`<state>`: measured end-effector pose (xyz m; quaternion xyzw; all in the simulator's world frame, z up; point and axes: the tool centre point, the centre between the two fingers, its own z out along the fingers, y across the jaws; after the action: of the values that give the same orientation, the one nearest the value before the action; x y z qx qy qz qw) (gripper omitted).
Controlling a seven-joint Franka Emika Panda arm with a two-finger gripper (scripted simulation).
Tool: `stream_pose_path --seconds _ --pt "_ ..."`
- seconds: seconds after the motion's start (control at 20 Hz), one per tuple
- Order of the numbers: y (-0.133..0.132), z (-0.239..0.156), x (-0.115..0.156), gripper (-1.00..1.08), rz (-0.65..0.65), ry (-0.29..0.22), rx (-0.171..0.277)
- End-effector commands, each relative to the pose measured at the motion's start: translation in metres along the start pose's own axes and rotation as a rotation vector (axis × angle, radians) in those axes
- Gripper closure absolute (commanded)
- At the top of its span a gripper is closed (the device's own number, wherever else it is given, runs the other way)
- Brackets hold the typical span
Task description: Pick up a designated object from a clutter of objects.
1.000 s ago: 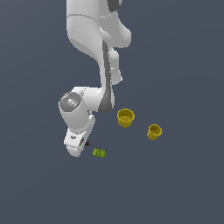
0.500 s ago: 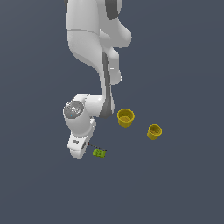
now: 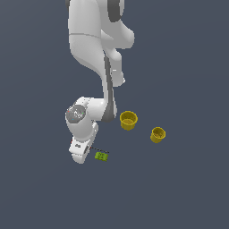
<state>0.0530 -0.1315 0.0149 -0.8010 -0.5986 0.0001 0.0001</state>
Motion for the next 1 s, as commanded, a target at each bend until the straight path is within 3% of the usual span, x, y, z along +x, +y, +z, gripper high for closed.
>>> stream_pose_path --seconds 0.0,0.5,0.95 --pt "0.000 0.000 0.000 1.08 0.000 0.000 0.000" --pt "-0.004 -0.007 0.005 1.08 0.000 0.000 0.000" --pt "-0.025 -0.045 0.034 1.08 0.000 0.000 0.000"
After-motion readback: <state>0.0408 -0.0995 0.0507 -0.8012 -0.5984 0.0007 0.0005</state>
